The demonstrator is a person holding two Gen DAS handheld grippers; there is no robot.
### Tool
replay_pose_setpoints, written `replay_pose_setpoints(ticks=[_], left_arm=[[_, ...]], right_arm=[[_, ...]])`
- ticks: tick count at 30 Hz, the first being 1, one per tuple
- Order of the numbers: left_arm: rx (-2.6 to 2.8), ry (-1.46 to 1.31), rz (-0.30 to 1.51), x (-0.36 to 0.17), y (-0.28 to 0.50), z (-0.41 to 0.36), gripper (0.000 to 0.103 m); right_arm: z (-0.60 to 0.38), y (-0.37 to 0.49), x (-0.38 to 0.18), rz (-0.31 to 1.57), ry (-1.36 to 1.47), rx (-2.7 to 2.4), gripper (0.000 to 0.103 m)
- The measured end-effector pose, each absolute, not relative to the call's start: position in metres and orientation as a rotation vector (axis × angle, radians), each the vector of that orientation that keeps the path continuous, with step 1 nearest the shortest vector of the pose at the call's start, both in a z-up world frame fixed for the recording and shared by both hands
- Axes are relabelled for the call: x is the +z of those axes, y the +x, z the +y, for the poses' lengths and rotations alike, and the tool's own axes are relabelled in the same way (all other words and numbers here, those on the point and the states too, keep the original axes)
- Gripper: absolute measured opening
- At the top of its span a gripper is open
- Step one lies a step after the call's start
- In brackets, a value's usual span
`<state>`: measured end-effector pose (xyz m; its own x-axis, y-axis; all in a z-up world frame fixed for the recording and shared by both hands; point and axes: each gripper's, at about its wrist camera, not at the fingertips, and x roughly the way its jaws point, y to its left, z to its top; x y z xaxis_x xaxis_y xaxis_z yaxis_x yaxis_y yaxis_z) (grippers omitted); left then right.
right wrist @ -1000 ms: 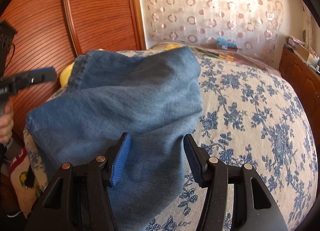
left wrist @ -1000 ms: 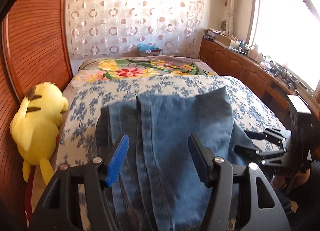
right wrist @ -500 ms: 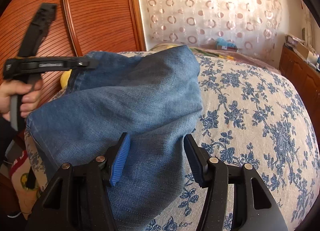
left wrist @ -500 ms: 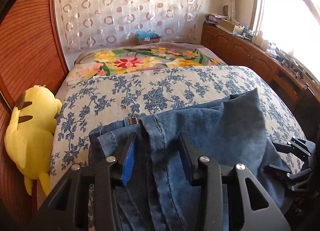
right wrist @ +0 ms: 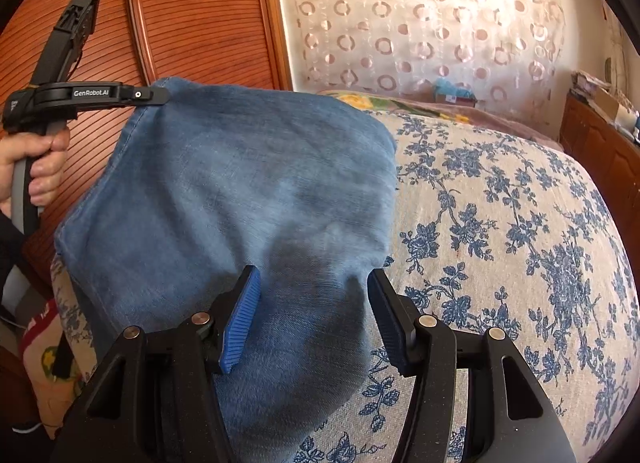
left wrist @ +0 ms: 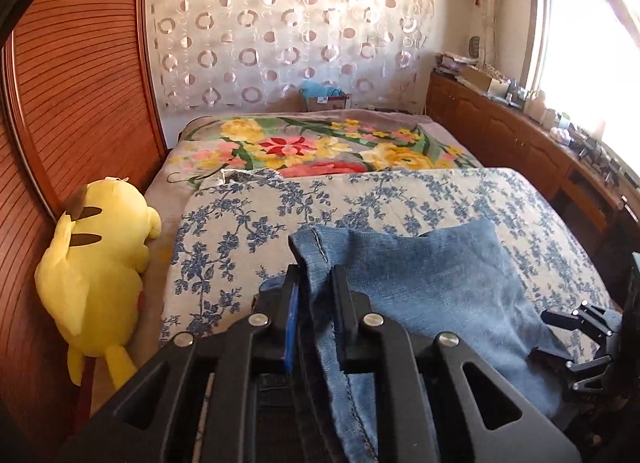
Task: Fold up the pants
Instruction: 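Pinch the jeans edge with the left gripper and lift it slightly, then open the left gripper and smooth the folded jeans with both grippers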
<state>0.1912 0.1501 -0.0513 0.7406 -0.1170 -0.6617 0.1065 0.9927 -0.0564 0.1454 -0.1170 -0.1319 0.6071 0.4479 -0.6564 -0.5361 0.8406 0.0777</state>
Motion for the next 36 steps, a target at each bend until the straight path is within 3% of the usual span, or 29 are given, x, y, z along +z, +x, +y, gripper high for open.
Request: replay_pose_setpoints(ticks=[5, 12, 24, 36], left_arm=[[-0.099, -0.008, 0.745, -0.06, 0.189, 0.149, 0.018], [-0.143, -0.014, 0.699, -0.058, 0.152, 0.139, 0.045], [-0.19, 0.017, 0.757, -0.093, 0.093, 0.103, 0.045], [-0.16, 0.044, 0.777, -0.12, 0.083, 0.104, 0.045]], right_arm=[[-0.118, 0.145, -0.132, 0.723, -0.125, 0.57, 0.057], [-0.118, 0.145, -0.132, 0.722, -0.124, 0.57, 0.057], [-0.12, 0.144, -0.132, 0.715, -0.121, 0.568, 0.057], [-0.121, 0.141, -0.127, 0.718, -0.132, 0.558, 0.057]])
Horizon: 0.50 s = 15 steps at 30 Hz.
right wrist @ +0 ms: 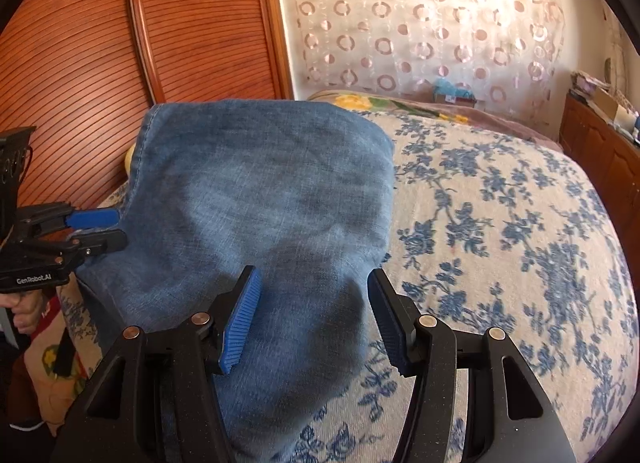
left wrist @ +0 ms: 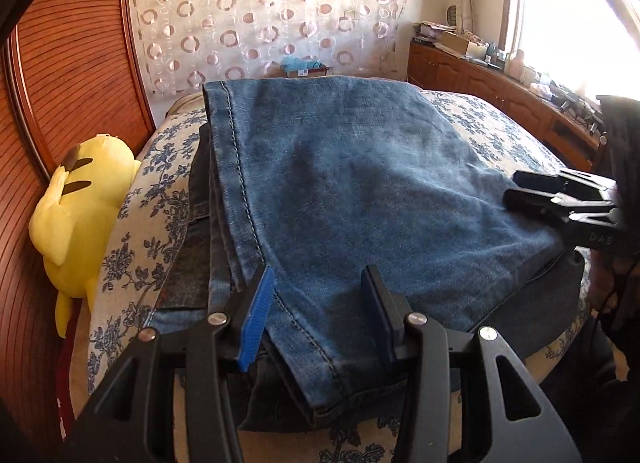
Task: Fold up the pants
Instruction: 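Open the left gripper and smooth the folded jeans with both grippers, then grasp the folded jeans end with the right gripper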
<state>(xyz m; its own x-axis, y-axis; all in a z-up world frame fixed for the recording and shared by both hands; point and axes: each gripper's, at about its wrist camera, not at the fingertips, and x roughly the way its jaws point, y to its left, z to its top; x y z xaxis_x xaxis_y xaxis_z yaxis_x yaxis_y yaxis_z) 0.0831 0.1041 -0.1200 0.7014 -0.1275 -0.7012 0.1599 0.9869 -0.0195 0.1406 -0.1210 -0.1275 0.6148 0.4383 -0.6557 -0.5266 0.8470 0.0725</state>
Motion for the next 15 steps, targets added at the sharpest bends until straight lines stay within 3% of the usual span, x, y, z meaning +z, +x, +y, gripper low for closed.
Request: replay_pose_setpoints(ticks=[15], left_arm=[[-0.15, 0.035, 0.765, -0.13, 0.079, 0.104, 0.045]], right_arm=[[-0.124, 0.098, -0.121, 0.759, -0.129, 0.602, 0.057]])
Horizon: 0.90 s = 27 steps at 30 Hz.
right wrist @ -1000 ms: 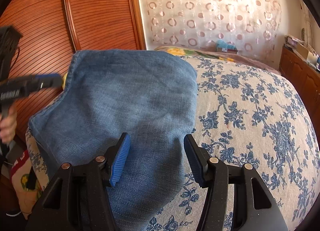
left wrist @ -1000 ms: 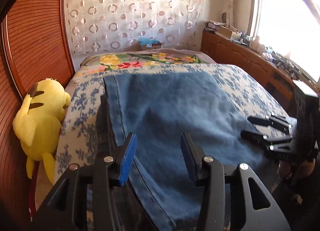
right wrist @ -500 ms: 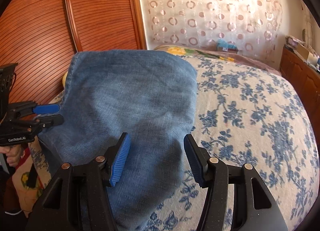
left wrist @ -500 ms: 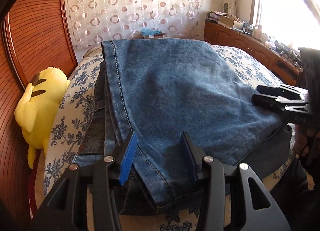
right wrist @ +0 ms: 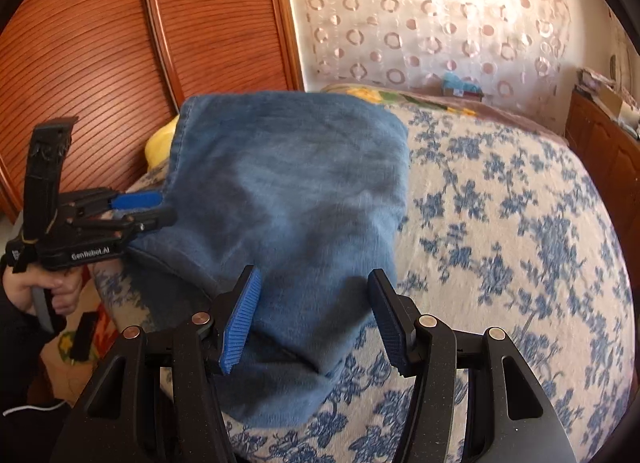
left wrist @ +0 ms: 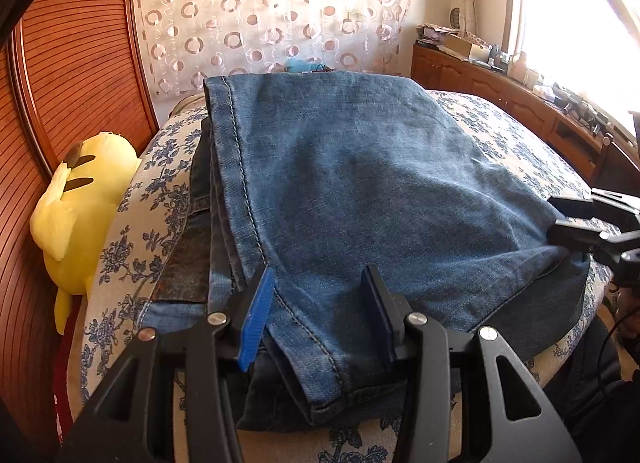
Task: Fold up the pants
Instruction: 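Grasp the folded jeans end with the right gripper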
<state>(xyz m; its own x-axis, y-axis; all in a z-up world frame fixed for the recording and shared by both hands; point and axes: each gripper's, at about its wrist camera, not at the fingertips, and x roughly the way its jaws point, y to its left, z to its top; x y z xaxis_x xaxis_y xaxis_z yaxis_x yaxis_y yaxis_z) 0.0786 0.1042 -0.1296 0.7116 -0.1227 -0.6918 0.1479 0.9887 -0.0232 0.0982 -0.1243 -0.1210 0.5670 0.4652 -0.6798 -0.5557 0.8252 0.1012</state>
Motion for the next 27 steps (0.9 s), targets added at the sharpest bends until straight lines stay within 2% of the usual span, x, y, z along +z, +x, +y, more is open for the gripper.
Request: replay_pose_setpoints(ticks=[14, 27], left_arm=[[-0.192, -0.014, 0.722, -0.1, 0.065, 0.086, 0.045], [-0.212, 0.017, 0.763, -0.128, 0.058, 0.067, 0.045]], right_arm=[[-0.124, 0.095, -0.138, 0.784, -0.118, 0.594, 0.057], [-0.124, 0.089, -0.136, 0.781, -0.118, 0.577, 0.057]])
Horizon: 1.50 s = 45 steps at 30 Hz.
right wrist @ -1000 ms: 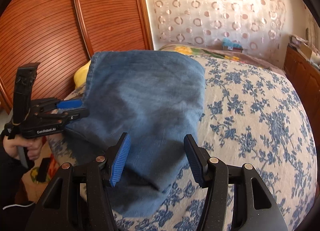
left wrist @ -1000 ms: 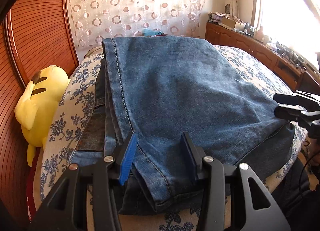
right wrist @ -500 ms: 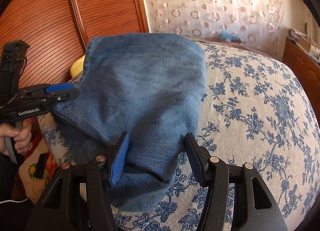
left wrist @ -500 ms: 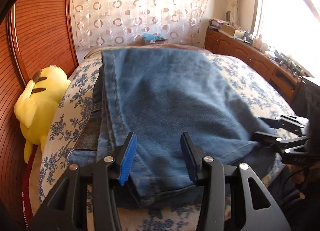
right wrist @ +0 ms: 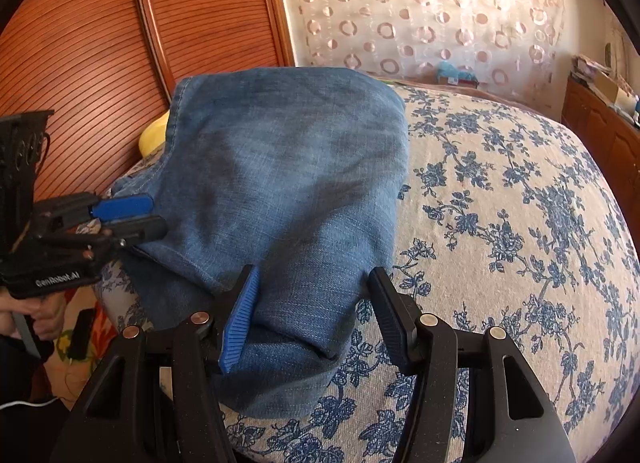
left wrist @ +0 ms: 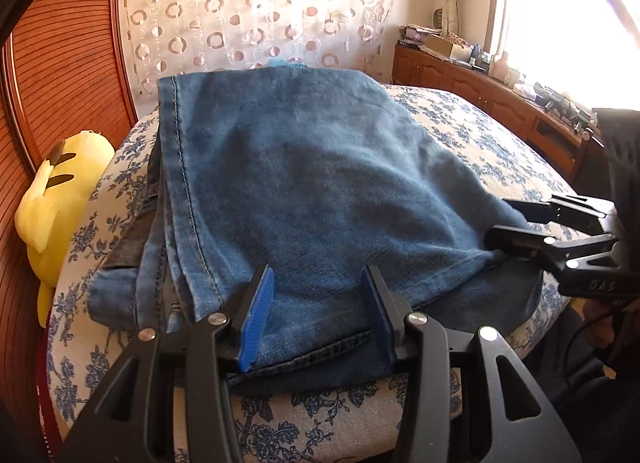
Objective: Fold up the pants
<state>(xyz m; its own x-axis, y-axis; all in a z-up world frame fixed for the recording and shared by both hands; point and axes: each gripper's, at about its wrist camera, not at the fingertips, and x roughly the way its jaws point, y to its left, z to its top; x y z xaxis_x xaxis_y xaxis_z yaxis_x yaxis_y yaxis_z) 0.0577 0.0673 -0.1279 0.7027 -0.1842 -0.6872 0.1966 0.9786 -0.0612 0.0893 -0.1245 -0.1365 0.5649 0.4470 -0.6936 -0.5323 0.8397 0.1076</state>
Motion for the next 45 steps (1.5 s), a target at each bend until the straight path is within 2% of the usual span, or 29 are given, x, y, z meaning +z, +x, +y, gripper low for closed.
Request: replay_pose_setpoints(ticks=[15, 20, 27, 37, 45], left_arm=[[-0.21, -0.007, 0.756, -0.13, 0.056, 0.07, 0.046], [-0.219, -0.02, 0.754, -0.115, 0.061, 0.07, 0.046], [-0.227, 0.004, 0.717, -0.086, 0.071, 0.061, 0.046], [-0.302, 0.034, 0.718, -0.063, 0.107, 0.031, 0.046], [-0.368, 0.106, 0.744, -0.056, 0.146, -0.02, 0.046]], right_arm=[[-0.134, 0.085, -0.135, 0.822, -0.061, 0.581, 0.056], [-0.135, 0.089, -0.136, 0.847, -0.022, 0.616, 0.047], [-0.129, 0.087, -0.125, 0.816, -0.047, 0.624, 0.03], [-0.145, 0.084, -0.118, 0.803, -0.023, 0.608, 0.038], [-0.173, 0.073, -0.104, 0.744, -0.021, 0.544, 0.039]])
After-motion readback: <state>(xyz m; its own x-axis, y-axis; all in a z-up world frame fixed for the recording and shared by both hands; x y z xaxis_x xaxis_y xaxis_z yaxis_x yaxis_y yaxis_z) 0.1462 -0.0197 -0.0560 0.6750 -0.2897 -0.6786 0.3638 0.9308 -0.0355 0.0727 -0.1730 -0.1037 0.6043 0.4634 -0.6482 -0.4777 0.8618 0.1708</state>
